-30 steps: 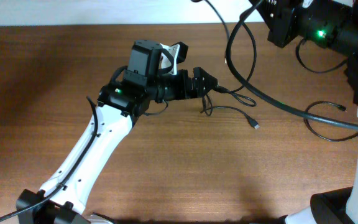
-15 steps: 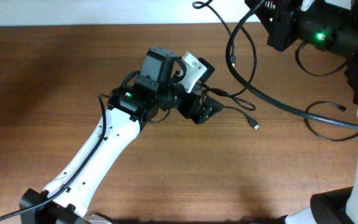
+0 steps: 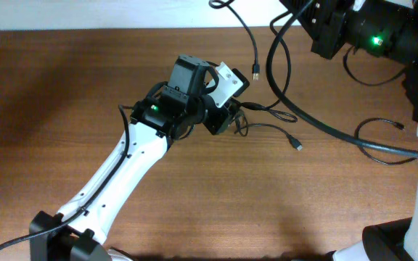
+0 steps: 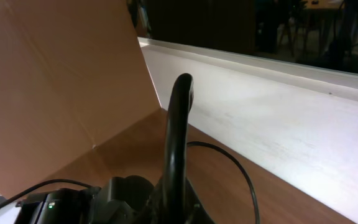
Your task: Untangle cables
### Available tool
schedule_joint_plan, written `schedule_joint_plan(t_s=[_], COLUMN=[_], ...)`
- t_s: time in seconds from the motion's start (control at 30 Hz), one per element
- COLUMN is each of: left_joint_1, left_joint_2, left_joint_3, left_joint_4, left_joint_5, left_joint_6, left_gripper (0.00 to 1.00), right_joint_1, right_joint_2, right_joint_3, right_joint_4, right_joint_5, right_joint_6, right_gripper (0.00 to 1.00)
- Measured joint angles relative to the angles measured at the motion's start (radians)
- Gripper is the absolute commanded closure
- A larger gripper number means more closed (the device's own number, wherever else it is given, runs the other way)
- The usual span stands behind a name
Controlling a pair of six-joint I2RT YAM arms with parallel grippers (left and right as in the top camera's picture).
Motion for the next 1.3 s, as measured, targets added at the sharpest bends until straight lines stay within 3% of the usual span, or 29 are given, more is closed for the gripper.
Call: schedule_joint_plan(t_s=[0.2, 0.33, 0.4, 0.57, 0.73, 0.9, 0.93, 0.97, 1.3], left_joint_1=[0.0, 0.002, 0.022, 0.156, 0.246, 0.241, 0.241, 0.241, 0.241], left_joint_2=[0.002, -0.001, -0.033, -0.151, -0.151, -0.151, -0.151, -0.151, -0.151], left_joint_3=[0.0, 0.0, 0.0, 0.0, 0.0, 0.0, 0.0, 0.0, 0.0], left_joint_4=[0.0, -0.024, -0.056, -0.223, -0.243, -0.256, -0.256, -0.262, -0.266], left_joint_5=[-0.002, -0.003, -0.047, -0.317, -0.344, -0.281, -0.277, -0.274, -0.27], left_joint_6=[0.007, 0.007, 0.002, -0.061, -0.144, -0.171, -0.174, -0.175, -0.175], left_gripper=[1.0, 1.0, 1.0, 1.0, 1.0, 0.7, 0.51, 0.01, 0.01], right_joint_1=[-0.007, -0.131, -0.224, -0.462, -0.542, -0.542, -0.542, -0.542, -0.567], right_joint_2=[0.0, 0.0, 0.0, 0.0, 0.001, 0.039, 0.051, 0.076, 0.275], right_joint_3=[0.0, 0.0, 0.0, 0.0, 0.0, 0.0, 0.0, 0.0, 0.0], right_joint_4=[-0.001, -0.073, -0.106, -0.112, -0.115, -0.117, -0.118, -0.118, -0.063], right_joint_5=[-0.006, 0.085, 0.182, 0.263, 0.269, 0.268, 0.269, 0.269, 0.407], right_joint_6=[0.0, 0.001, 0.003, 0.011, 0.011, 0.011, 0.011, 0.011, 0.011], right_gripper=[0.96, 0.96, 0.96, 0.96, 0.96, 0.96, 0.96, 0.96, 0.96])
